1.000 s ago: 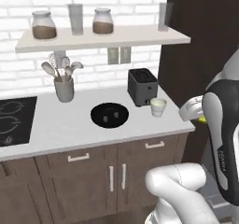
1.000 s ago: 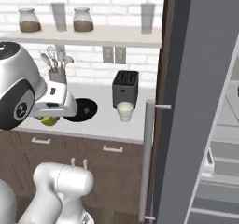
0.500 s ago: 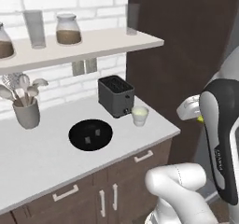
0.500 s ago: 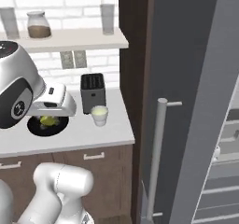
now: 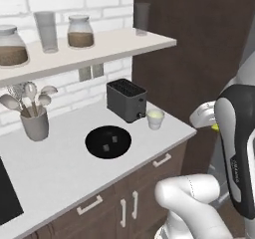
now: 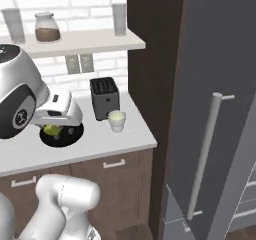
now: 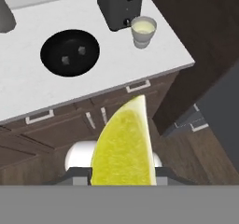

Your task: Grab a lemon wedge from the fridge and one ice cube from the ice bowl, and put them in the glass of lemonade.

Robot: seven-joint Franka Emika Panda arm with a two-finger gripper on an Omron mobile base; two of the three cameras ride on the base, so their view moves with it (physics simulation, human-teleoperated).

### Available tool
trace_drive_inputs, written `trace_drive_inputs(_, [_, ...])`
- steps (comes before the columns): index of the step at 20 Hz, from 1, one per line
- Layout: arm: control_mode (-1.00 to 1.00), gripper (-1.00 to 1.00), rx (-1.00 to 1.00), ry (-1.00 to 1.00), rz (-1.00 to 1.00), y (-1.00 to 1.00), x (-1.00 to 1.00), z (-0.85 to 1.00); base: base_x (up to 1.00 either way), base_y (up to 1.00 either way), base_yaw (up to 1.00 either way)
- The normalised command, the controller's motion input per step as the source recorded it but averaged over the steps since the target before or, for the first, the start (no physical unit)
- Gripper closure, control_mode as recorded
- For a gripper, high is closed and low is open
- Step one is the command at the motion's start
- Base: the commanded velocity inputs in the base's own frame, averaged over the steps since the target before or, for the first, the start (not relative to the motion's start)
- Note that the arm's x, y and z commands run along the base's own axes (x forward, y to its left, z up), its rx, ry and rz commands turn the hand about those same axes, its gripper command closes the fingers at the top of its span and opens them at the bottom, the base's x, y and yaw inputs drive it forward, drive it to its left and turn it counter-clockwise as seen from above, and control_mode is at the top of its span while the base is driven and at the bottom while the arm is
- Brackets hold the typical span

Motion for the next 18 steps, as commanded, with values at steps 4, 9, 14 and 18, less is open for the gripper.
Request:
trace_drive_inputs(4, [1.0,1.0,0.0,0.0,0.0,0.0,0.0,0.0,0.32,0.46,-0.17])
trace_drive_inputs(9, [1.0,1.0,0.0,0.0,0.0,0.0,0.0,0.0,0.53,0.26,-0.21])
trace_drive_inputs(14, [1.0,1.0,0.0,0.0,0.0,0.0,0.0,0.0,0.71,0.06,-0.18])
trace_drive_inputs(18, [1.0,1.0,0.0,0.0,0.0,0.0,0.0,0.0,0.8,0.0,-0.13])
